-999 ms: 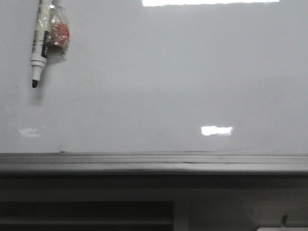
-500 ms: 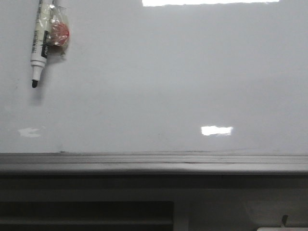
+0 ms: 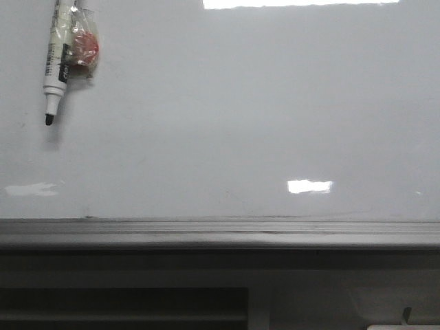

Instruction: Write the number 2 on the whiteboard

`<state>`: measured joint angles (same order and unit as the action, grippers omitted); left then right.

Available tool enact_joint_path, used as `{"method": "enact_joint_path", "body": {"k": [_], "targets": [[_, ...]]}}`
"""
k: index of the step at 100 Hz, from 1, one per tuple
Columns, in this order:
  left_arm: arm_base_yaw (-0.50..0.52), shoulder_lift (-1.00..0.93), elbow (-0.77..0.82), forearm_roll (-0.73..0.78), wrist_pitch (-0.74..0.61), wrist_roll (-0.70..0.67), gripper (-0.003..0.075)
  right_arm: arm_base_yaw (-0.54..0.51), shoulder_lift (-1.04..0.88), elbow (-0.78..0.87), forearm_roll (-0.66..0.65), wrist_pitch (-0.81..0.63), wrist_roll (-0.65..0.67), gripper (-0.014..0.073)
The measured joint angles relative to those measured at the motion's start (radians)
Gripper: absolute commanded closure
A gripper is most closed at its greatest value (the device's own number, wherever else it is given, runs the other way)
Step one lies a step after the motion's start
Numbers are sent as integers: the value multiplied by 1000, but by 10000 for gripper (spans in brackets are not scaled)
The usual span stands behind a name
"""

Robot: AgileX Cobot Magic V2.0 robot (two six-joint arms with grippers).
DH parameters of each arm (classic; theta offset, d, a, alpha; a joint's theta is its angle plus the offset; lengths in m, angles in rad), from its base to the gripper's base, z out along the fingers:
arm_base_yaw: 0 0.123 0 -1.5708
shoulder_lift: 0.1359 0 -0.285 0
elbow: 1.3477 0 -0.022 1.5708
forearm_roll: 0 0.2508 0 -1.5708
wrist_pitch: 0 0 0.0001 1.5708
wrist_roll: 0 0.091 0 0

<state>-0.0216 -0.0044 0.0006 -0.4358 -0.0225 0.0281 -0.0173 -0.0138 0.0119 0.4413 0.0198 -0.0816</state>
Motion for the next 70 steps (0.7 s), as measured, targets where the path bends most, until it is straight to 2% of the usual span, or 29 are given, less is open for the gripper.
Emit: {"method": "enact_joint_path", "body": {"k": [11, 23, 37, 48, 70], "targets": [[0, 0, -2, -126, -30, 0, 741, 0, 0, 0, 122, 9, 0, 659], [0, 0, -24, -178, 8, -2, 741, 0, 0, -18, 145, 105, 0, 659], [0, 21, -128, -167, 175, 13, 741, 0, 54, -111, 90, 242, -6, 659], [-12, 97, -212, -157, 299, 109, 740, 0, 164, -202, 30, 318, -14, 659], [-157, 236, -309, -151, 343, 221, 739, 32, 358, -341, -6, 434, -65, 636]]}}
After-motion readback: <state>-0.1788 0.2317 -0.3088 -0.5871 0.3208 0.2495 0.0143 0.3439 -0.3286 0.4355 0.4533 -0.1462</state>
